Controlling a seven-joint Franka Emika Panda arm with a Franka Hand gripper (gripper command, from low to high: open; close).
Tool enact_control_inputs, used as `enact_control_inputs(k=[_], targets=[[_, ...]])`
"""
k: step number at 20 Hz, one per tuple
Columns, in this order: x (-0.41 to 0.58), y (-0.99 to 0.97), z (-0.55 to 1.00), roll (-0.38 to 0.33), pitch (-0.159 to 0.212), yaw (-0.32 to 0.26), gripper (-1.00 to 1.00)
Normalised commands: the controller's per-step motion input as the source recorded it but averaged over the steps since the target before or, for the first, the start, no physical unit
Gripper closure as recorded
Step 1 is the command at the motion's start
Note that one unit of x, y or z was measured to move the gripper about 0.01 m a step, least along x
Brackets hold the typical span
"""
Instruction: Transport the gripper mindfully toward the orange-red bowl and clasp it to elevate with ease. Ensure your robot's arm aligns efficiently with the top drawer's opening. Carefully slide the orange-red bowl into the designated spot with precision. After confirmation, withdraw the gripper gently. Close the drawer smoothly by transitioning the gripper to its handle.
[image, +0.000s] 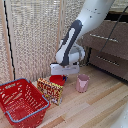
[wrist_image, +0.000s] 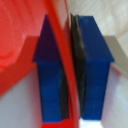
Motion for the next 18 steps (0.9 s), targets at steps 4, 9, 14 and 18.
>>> enact_control_inputs(k=[4, 9, 14, 18], targets=[[0.0, 0.0, 0.77, -0.015, 0.036, -0.096, 1.0], [0.002, 0.0, 0.82, -0.024, 0.064, -0.076, 1.0], [0.0, -0.01, 0.81, -0.03, 0.063, -0.097, 1.0], [0.0, 0.0, 0.82, -0.05, 0.03, -0.072, 1.0]])
